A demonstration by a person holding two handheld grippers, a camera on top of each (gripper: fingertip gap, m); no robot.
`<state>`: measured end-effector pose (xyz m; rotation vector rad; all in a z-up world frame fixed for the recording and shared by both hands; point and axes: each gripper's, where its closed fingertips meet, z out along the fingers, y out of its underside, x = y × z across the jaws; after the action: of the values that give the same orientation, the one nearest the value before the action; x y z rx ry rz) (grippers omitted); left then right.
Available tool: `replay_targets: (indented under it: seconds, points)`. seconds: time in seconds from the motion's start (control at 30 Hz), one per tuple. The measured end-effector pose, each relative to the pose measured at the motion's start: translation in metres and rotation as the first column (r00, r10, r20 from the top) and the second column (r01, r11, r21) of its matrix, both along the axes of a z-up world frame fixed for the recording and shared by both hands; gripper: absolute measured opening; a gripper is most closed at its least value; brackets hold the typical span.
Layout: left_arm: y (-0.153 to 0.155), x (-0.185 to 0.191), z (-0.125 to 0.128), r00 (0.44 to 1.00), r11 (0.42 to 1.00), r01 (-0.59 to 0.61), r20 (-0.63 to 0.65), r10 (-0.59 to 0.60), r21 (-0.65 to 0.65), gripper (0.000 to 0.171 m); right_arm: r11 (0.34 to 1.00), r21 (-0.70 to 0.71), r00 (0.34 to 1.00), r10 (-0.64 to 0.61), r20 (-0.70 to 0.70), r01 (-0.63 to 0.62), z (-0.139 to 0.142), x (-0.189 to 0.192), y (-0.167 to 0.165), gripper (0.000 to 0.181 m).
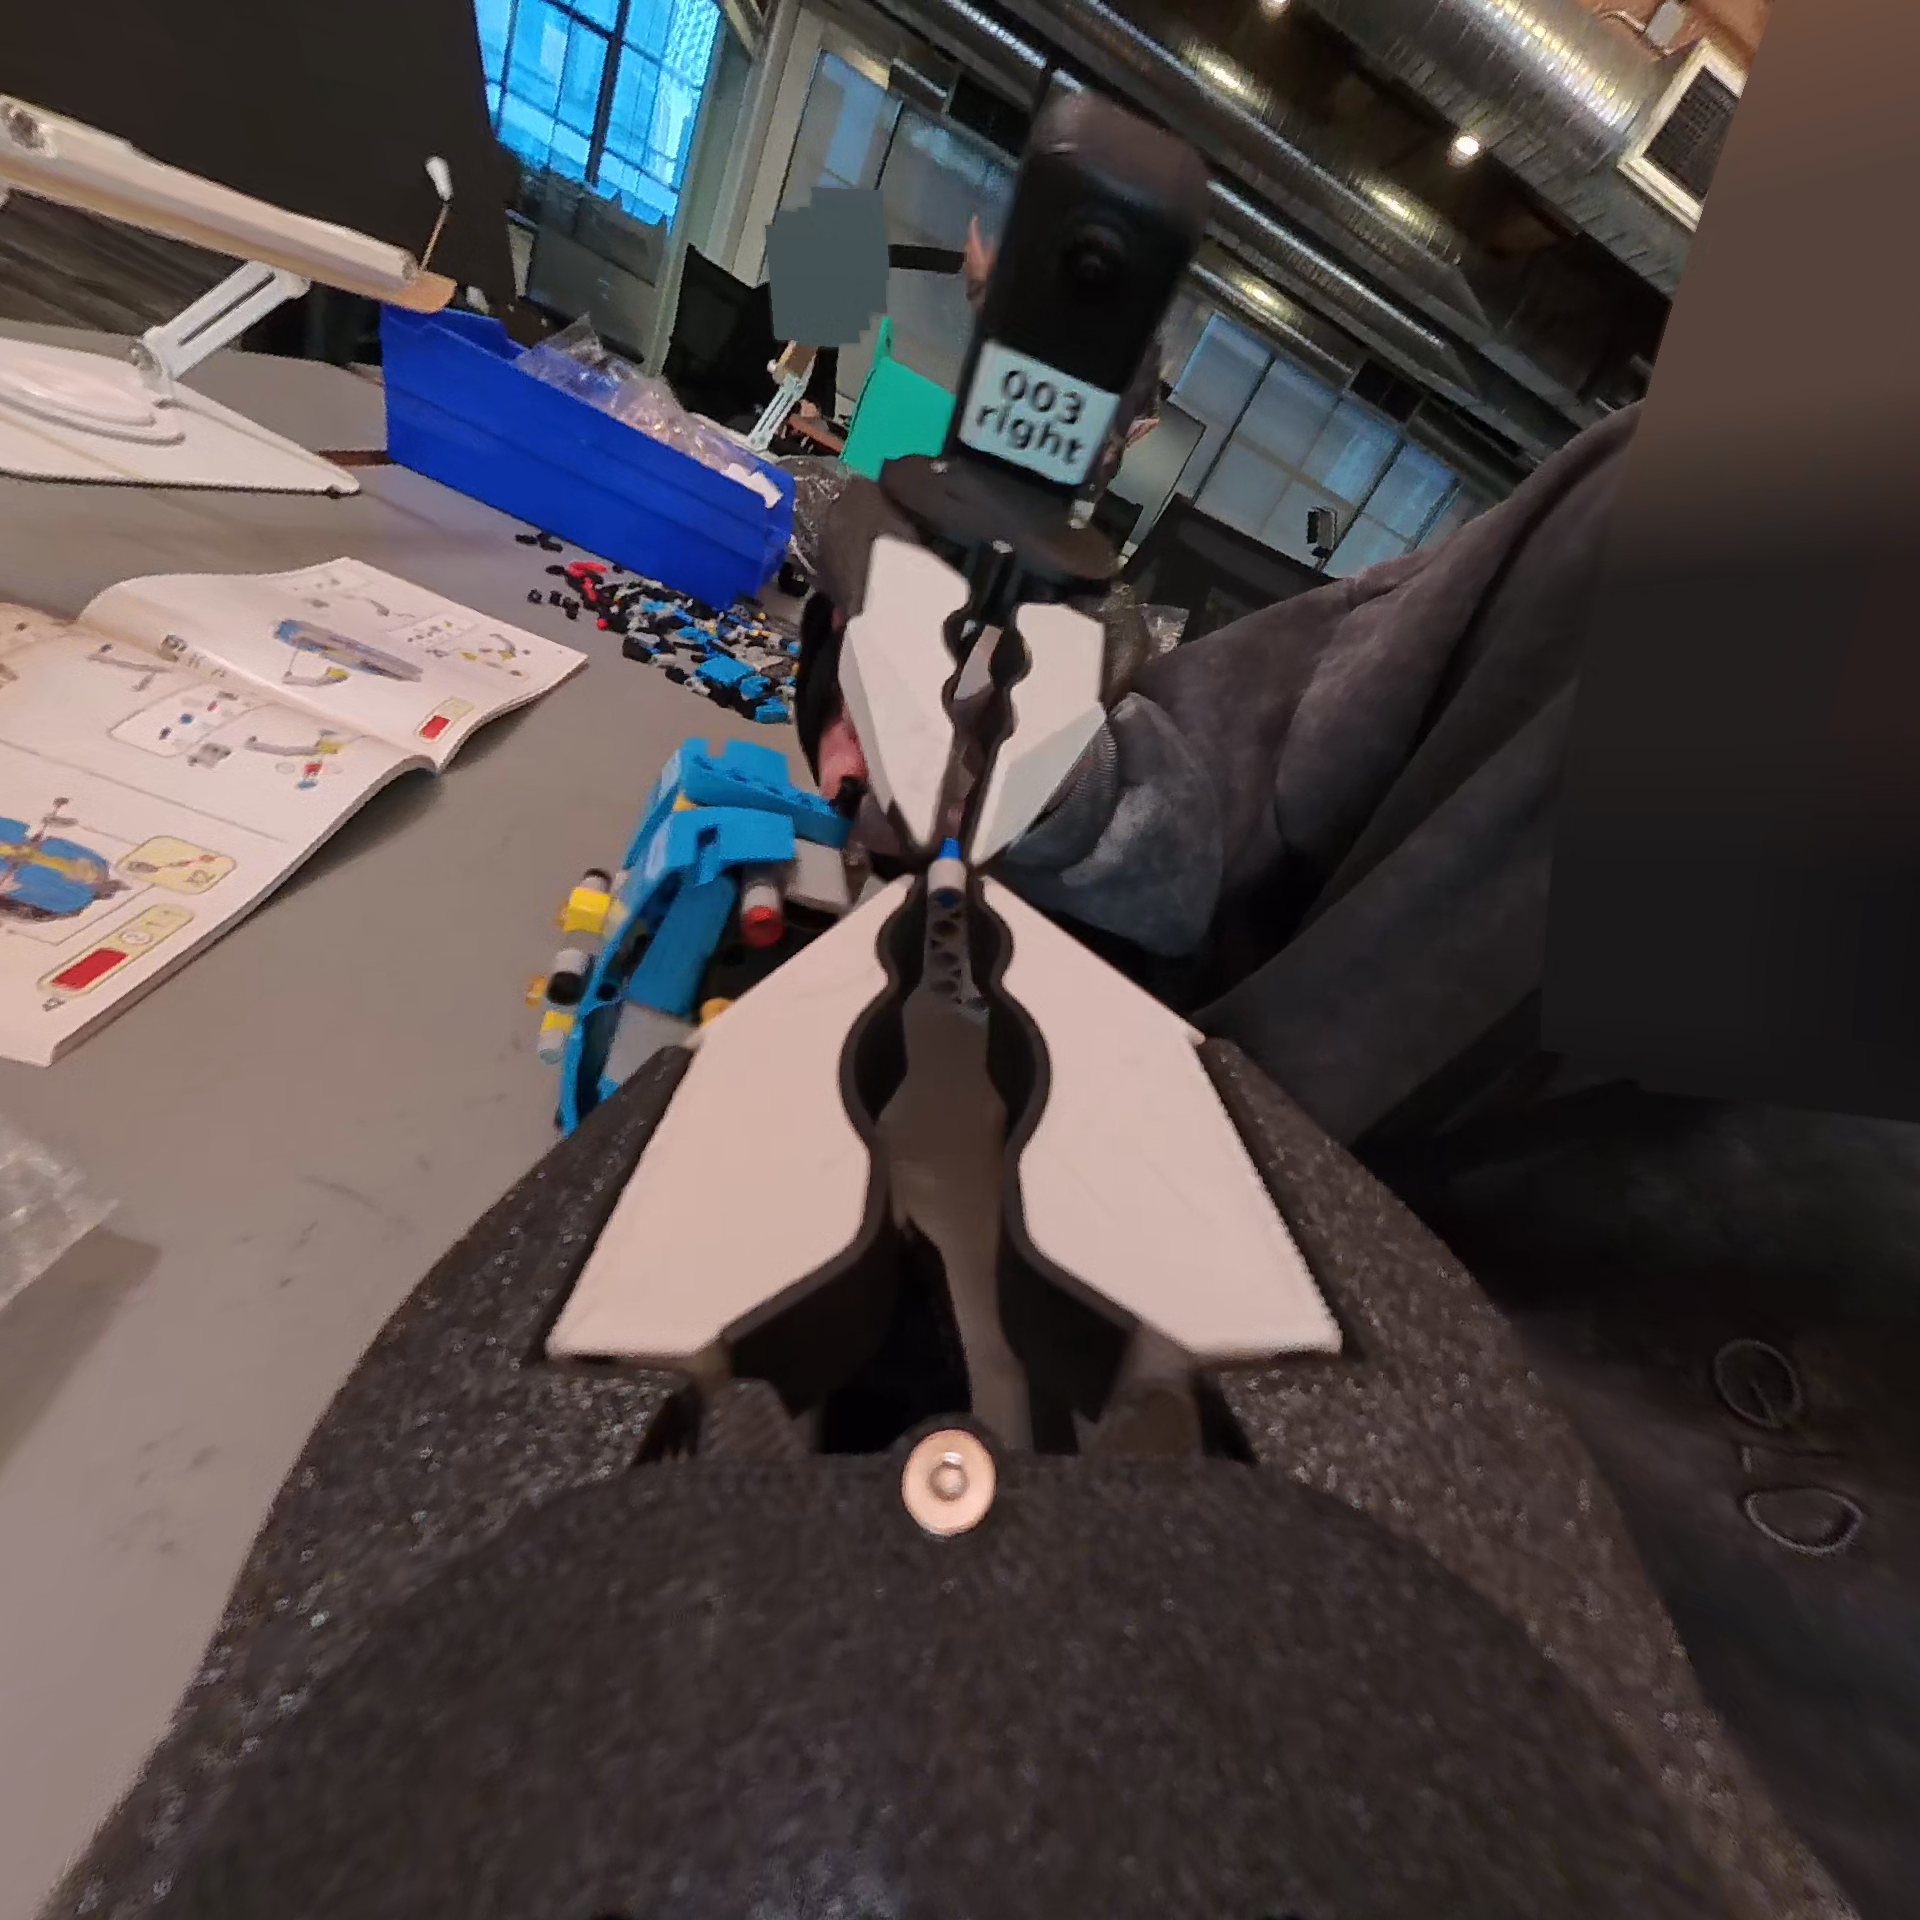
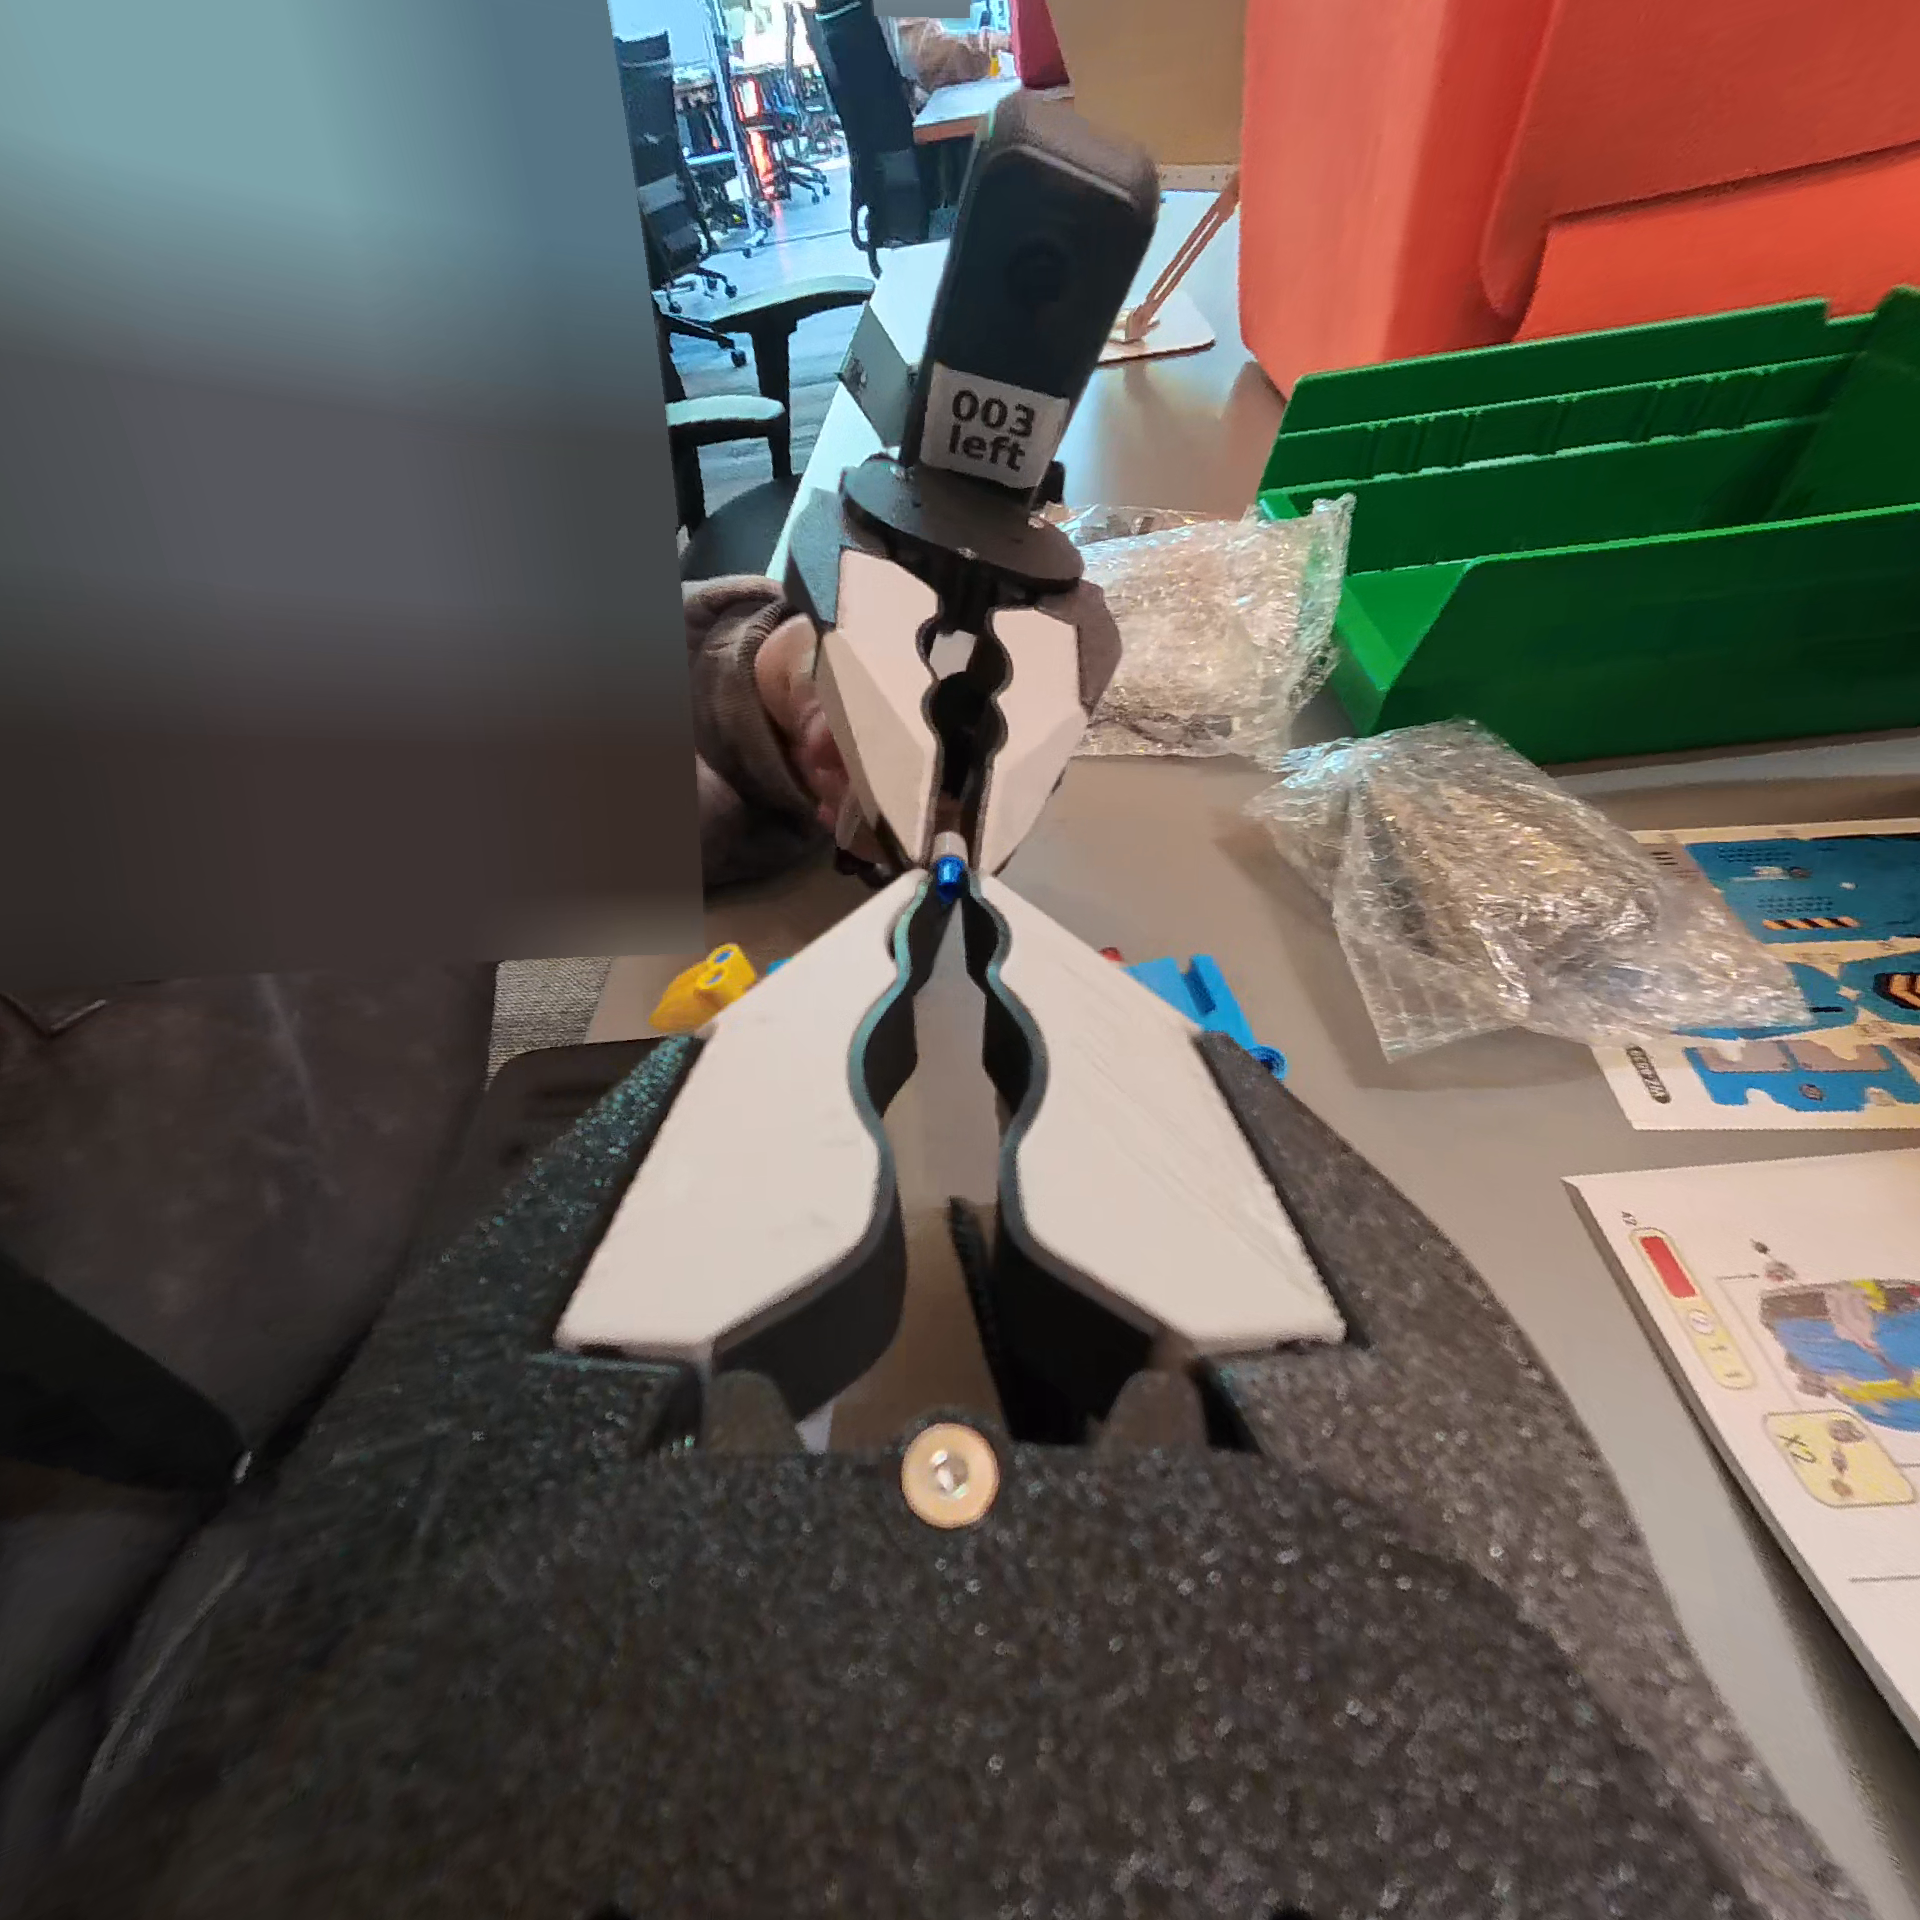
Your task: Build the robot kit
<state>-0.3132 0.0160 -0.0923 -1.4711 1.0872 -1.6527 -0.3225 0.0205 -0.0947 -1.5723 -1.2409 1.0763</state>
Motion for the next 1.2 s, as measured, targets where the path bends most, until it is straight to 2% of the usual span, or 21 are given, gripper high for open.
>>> replay_targets:
  seconds: [0.07,0.13,0.2,0.3,0.37,0.43,0.5,0.63,0.83,1.0,1.2]
  points:
    - [0.009,-0.003,-0.008,0.999,0.999,-0.029,-0.046,0.027,-0.041,0.006,0.995,0.092,0.999,-0.041,0.017,0.04,0.005,0.006,0.008,0.0]
    - [0.016,-0.009,-0.013,0.998,0.993,-0.04,-0.059,0.033,-0.115,0.006,0.981,0.183,0.998,-0.067,-0.01,0.068,0.022,0.018,0.015,0.004]
    - [0.019,-0.01,-0.021,0.997,0.976,-0.021,-0.077,0.004,-0.215,0.006,0.972,0.233,1.0,-0.015,0.01,0.013,0.029,0.026,0.014,0.027]
    - [0.015,-0.005,-0.03,0.995,0.933,0.03,-0.078,-0.061,-0.357,0.006,0.948,0.307,0.987,0.038,0.157,-0.086,0.002,0.031,0.024,0.072]
    - [0.017,-0.001,-0.038,0.992,0.922,0.006,-0.113,-0.053,-0.387,0.006,0.962,0.218,0.971,0.116,0.211,-0.163,-0.021,0.029,0.026,0.084]
    - [0.02,0.0,-0.042,0.991,0.911,-0.018,-0.126,-0.037,-0.411,0.006,0.966,0.138,0.956,0.184,0.228,-0.219,-0.034,0.024,0.025,0.079]
    - [0.025,-0.001,-0.044,0.99,0.902,-0.047,-0.141,-0.016,-0.43,0.006,0.959,0.138,0.947,0.208,0.247,-0.247,-0.041,0.02,0.024,0.055]
    - [0.03,-0.001,-0.035,0.994,0.885,-0.051,-0.113,-0.002,-0.462,0.006,0.962,0.152,0.948,0.184,0.258,-0.228,-0.042,0.019,0.024,0.056]
    - [0.029,0.005,-0.041,0.987,0.874,-0.073,-0.161,-0.006,-0.48,0.006,0.964,0.152,0.948,0.172,0.268,-0.217,-0.042,0.017,0.024,0.055]
    - [0.029,0.004,-0.039,0.986,0.891,-0.088,-0.164,0.015,-0.446,0.006,0.963,0.159,0.944,0.164,0.287,-0.216,-0.043,0.015,0.024,0.055]
    - [0.024,0.004,-0.04,0.978,0.935,-0.117,-0.202,0.051,-0.335,0.006,0.966,0.155,0.944,0.157,0.29,-0.209,-0.043,0.015,0.024,0.056]
